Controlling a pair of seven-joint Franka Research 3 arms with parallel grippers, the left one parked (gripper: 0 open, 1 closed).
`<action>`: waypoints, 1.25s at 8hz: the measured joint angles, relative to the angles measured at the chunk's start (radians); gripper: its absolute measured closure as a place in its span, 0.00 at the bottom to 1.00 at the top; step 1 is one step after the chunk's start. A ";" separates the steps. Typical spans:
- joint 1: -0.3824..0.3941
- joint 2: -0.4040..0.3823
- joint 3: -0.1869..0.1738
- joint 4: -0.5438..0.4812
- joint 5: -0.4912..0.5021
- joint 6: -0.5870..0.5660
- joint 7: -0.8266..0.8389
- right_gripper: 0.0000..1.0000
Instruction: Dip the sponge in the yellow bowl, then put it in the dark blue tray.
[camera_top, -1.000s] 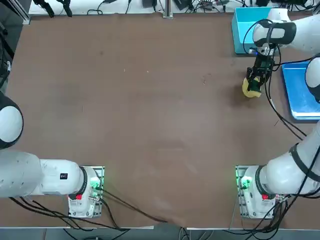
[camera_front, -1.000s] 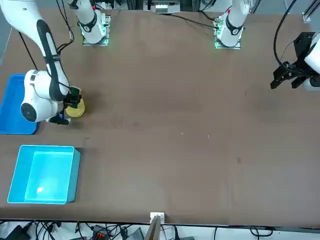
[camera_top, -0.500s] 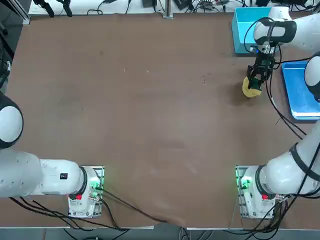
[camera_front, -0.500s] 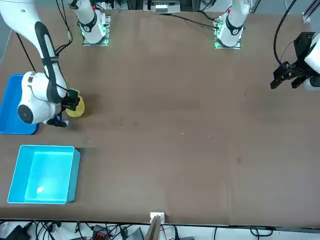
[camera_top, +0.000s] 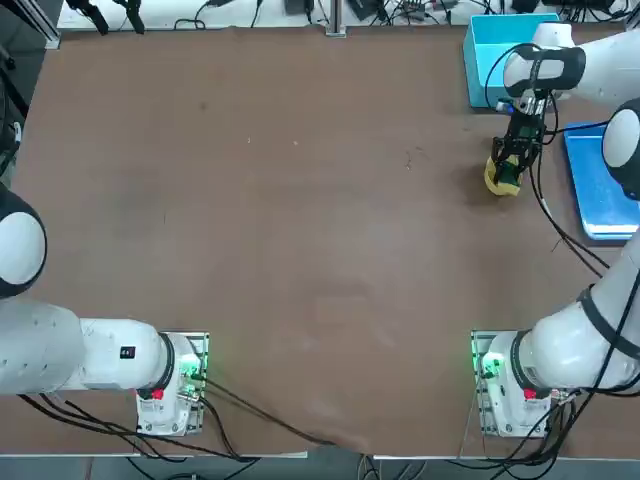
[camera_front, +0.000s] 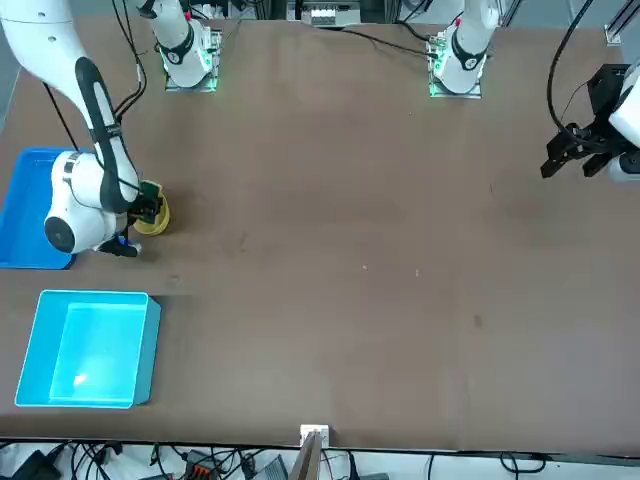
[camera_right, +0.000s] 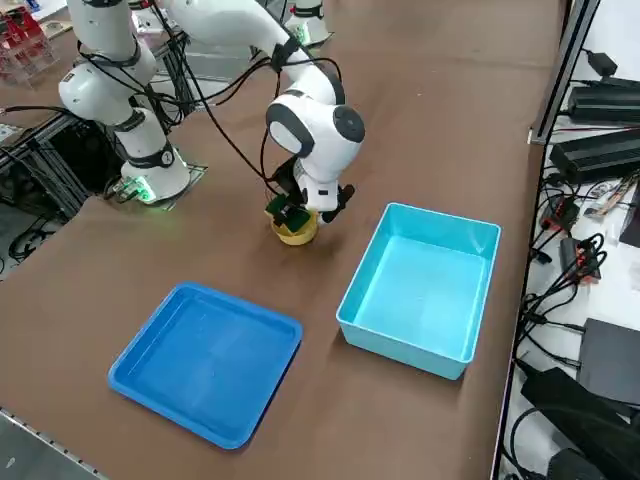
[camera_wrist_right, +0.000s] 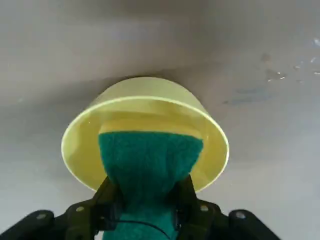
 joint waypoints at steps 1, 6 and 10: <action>-0.003 0.001 0.000 0.006 0.000 0.000 0.000 0.48; -0.007 0.037 0.000 0.024 0.001 0.007 0.000 0.48; -0.007 0.054 0.002 0.027 0.001 0.015 0.000 0.48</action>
